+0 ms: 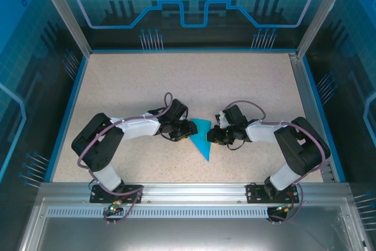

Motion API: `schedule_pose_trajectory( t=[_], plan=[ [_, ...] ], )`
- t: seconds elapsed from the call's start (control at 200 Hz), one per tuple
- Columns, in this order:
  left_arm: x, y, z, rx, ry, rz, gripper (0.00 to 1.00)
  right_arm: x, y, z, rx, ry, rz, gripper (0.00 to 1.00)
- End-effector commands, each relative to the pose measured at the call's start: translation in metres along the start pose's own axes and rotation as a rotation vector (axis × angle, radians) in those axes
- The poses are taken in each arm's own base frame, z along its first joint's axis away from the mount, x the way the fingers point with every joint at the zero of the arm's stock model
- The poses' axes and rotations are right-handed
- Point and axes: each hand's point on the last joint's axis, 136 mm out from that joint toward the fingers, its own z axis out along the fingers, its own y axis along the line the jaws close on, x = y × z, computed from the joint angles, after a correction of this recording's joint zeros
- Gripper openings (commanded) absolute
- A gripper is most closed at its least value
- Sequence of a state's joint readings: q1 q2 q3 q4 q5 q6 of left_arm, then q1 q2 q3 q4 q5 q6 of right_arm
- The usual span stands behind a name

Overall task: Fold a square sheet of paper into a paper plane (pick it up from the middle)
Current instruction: Fold the wing for the fifth time at the center of the table.

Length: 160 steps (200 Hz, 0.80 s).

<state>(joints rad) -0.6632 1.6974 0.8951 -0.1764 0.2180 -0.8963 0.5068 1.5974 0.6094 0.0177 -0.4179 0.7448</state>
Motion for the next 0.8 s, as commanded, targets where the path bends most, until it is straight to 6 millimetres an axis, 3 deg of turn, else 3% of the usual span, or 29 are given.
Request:
schedule_pose_trajectory(
  t=[0.0, 0.205, 0.575, 0.795],
  plan=[
    [0.004, -0.015, 0.006, 0.069, 0.039, -0.014, 0.48, 0.018, -0.040, 0.008, 0.127, 0.037, 0.073, 0.21],
    [0.007, -0.034, 0.006, 0.167, 0.070, -0.015, 0.40, 0.018, -0.043, 0.008, 0.133, 0.033, 0.077, 0.22],
    [0.003, -0.036, -0.003, 0.166, 0.029, 0.020, 0.27, 0.012, -0.040, 0.005, 0.132, 0.023, 0.069, 0.24],
    [0.002, -0.038, -0.002, 0.171, 0.028, 0.016, 0.09, 0.003, -0.023, -0.003, 0.085, -0.007, 0.039, 0.26]
  ],
)
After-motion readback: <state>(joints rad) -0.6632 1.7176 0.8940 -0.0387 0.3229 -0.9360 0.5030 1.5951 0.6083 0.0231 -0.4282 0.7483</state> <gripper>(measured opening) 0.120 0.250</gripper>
